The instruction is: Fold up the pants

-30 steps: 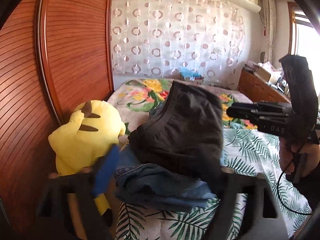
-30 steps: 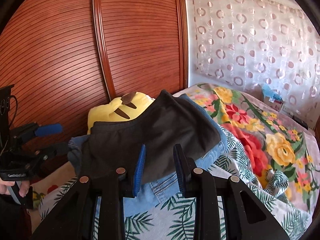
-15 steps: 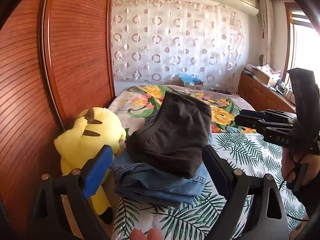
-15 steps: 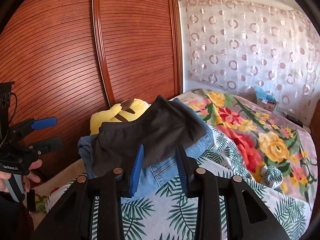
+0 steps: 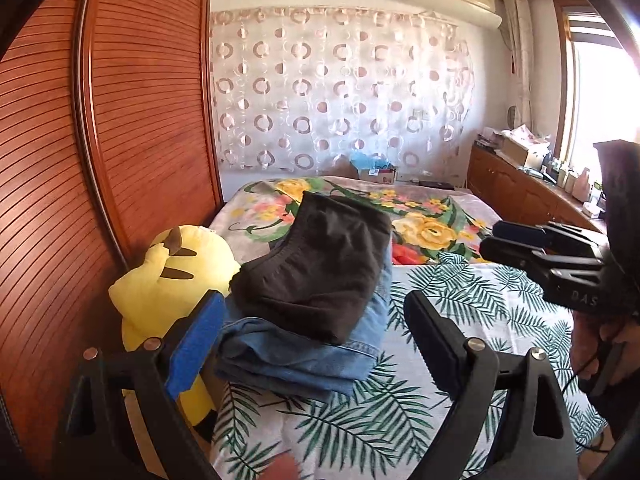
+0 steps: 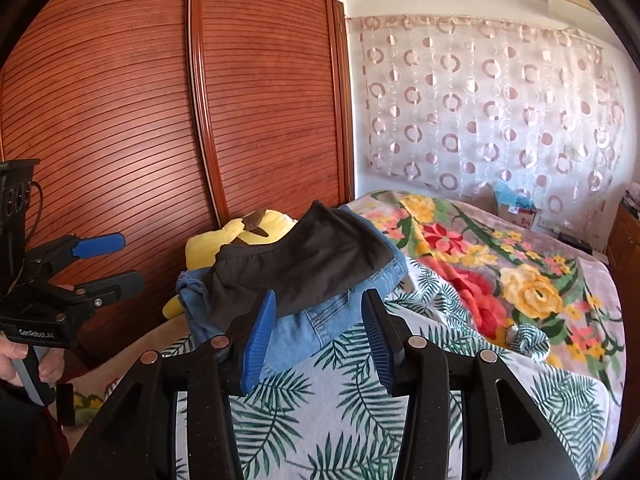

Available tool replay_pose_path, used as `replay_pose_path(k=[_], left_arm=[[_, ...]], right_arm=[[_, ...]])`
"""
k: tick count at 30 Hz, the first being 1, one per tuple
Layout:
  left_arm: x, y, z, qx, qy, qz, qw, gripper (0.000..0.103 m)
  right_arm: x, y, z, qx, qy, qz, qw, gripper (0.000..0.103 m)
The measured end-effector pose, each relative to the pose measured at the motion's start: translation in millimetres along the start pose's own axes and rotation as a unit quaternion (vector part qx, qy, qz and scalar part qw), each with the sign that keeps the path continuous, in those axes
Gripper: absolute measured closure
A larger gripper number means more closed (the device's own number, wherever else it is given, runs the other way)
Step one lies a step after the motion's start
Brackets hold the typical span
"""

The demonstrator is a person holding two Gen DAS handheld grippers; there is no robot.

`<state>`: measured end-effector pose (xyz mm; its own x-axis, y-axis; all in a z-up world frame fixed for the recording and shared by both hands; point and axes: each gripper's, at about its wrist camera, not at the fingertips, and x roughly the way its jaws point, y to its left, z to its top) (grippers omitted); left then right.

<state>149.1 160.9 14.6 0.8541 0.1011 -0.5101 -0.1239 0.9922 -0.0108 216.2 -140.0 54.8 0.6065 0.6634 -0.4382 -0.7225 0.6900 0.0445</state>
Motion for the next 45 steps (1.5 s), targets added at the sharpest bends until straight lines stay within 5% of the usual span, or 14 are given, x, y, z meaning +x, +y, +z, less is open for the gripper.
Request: replay_pose_path(k=[24, 45], left_arm=[[-47.5, -75.9, -24.3, 0.034, -0.01, -0.065, 0.9972, 0.012], [-61.9, -147.1, -44.9, 0.056, 0.004, -0.121, 0.9911, 0.012]], right_arm=[[-74.8, 43.0, -50.0, 0.041, -0.022, -0.11, 0.993, 0.021], [-121.9, 75.5, -52.4, 0.115, -0.037, -0.216, 0.969, 0.02]])
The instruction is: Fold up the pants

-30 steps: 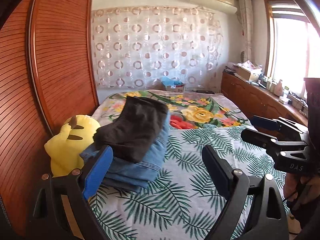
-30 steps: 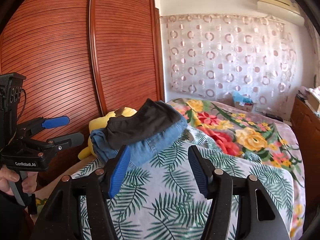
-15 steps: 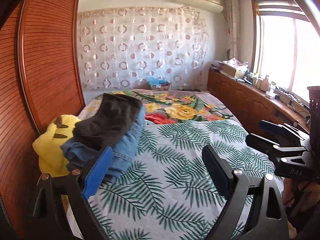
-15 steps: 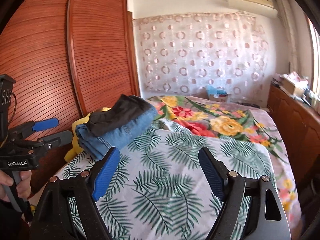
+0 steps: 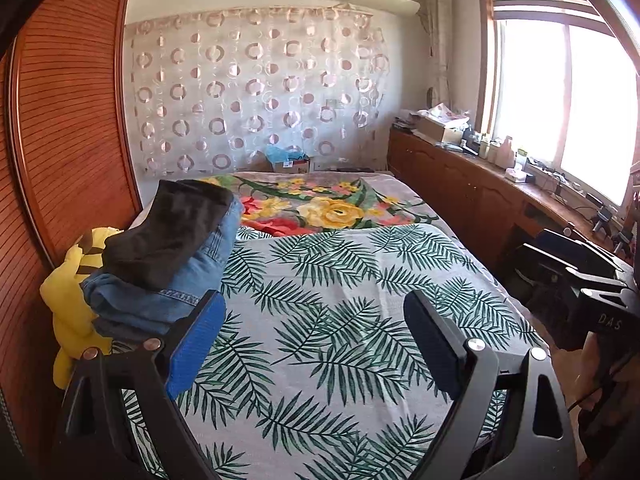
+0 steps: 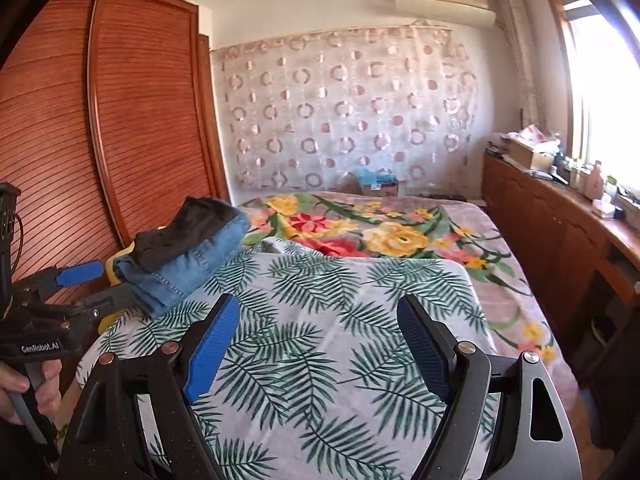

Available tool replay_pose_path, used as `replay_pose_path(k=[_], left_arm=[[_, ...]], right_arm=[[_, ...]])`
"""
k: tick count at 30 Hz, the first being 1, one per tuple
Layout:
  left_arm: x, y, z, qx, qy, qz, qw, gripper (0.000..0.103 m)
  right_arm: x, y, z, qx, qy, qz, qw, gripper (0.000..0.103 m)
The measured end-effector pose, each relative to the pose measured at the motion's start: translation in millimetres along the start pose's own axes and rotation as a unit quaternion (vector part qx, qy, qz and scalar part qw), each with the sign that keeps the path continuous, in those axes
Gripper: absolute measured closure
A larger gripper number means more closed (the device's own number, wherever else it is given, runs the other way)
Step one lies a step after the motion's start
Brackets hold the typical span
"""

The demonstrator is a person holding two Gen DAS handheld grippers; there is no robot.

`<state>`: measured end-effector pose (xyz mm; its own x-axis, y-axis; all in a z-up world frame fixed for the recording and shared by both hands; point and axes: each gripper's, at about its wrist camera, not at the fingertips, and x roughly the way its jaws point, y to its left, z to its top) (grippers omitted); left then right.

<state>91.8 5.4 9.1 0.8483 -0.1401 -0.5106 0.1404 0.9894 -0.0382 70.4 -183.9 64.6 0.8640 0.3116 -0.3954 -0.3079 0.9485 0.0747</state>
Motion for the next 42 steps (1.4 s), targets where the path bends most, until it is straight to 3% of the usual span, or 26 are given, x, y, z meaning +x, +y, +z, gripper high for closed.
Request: replay_pose_path(k=[13, 19, 26, 42], left_arm=[[-47.1, -19.6, 24.7, 0.013, -0.053, -0.001, 0.9985, 0.012], [-67.2, -19.9, 29.7, 0.014, -0.076, 0.003, 0.997, 0.012], [-73.8, -19.0, 29.8, 0.012, -0.084, 0.005, 0.9964, 0.012], [-74.7, -18.5, 29.6, 0.011, -0.083, 0.003, 0.9965, 0.012]], right_arm=[[-33.6, 47.7, 19.2, 0.001, -0.055, -0.022, 0.998, 0.02], [-44.1, 65.3, 6.8, -0.007, -0.076, -0.036, 0.996, 0.02], [-52.4, 58.1, -17.8, -0.006, -0.082, -0.034, 0.996, 0.02], [-60.2, 40.8, -15.2, -0.005, -0.08, -0.037, 0.996, 0.02]])
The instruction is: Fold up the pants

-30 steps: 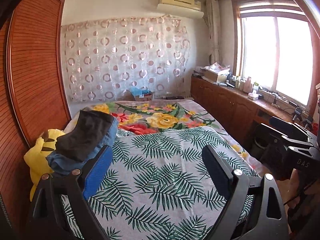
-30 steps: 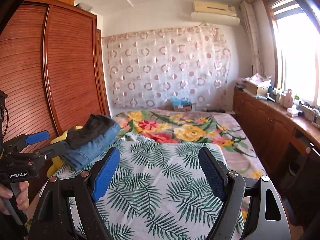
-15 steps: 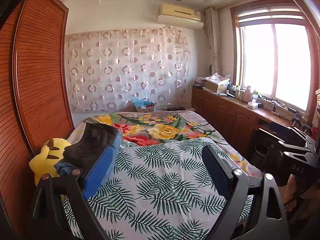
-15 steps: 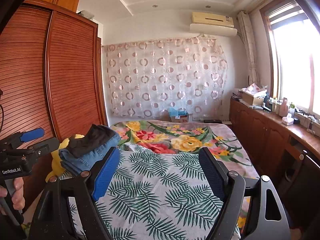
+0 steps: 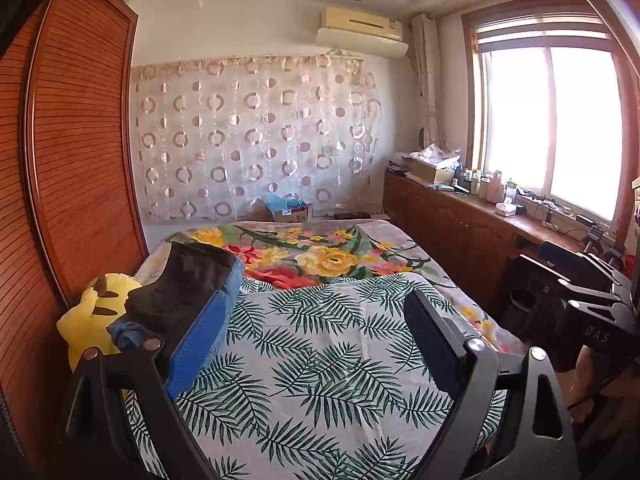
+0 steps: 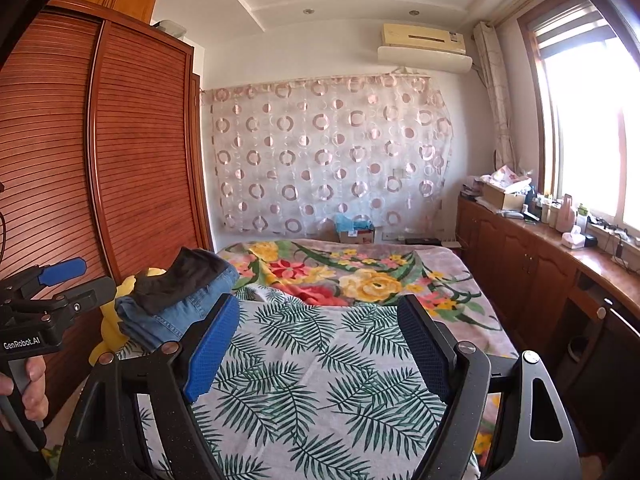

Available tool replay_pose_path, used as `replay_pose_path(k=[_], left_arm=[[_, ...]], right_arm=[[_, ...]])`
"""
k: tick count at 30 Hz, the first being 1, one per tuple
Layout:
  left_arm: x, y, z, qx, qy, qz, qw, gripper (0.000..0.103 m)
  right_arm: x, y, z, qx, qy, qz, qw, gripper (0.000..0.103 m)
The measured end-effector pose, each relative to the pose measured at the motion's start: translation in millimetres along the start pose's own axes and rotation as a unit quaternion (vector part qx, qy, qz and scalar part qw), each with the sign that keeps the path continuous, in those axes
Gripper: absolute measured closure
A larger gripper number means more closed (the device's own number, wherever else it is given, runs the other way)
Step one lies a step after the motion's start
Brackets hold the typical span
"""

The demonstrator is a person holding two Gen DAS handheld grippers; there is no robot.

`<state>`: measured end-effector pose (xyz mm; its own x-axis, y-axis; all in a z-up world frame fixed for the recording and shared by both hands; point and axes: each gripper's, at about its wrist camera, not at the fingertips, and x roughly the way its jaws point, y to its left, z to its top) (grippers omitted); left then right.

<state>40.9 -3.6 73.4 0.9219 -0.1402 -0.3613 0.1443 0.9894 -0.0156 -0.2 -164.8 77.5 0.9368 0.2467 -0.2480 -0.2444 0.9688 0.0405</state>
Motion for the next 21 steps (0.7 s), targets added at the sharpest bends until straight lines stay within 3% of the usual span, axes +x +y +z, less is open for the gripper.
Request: replay_pose_path(k=[21], left_arm=[[-0.4, 0.0, 0.5, 0.0, 0.0, 0.001, 1.0, 0.012]], right_arm=[[0.6, -5.7, -1.2, -0.001, 0.001, 0.004, 1.0, 0.02]])
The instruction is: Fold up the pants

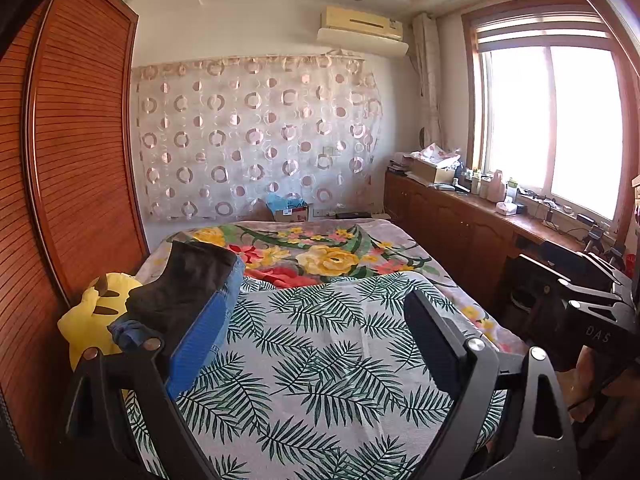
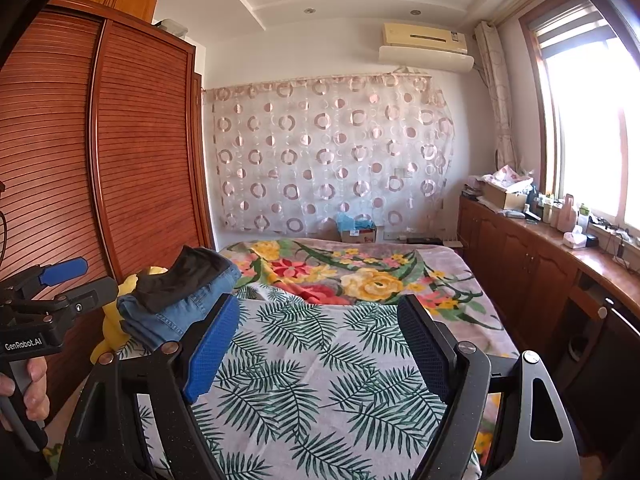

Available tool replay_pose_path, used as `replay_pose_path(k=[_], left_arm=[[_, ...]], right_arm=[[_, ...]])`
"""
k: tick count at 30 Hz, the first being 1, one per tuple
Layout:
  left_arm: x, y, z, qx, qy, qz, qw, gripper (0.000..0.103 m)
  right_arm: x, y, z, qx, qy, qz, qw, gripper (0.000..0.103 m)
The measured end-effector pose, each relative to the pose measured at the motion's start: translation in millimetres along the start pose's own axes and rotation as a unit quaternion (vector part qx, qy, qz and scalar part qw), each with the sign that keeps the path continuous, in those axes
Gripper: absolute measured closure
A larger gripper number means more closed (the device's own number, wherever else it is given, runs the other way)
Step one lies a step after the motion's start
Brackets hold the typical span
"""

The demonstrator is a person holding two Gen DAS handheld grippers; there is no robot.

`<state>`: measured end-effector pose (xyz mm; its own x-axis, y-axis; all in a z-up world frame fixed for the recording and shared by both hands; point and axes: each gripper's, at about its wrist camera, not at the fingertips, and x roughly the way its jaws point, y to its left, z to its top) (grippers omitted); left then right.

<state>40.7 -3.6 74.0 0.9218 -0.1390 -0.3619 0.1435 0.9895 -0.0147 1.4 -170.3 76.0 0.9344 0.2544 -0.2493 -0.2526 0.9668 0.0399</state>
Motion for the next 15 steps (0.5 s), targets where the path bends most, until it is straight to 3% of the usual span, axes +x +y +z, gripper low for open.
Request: replay_pose_path(k=[15], left_arm=[[0.2, -0.3, 0.2, 0.0, 0.0, 0.0, 1.0, 0.012]], right_arm=[[-1.6, -1.8, 0.3, -0.003, -0.003, 0.001, 1.0, 0.02]])
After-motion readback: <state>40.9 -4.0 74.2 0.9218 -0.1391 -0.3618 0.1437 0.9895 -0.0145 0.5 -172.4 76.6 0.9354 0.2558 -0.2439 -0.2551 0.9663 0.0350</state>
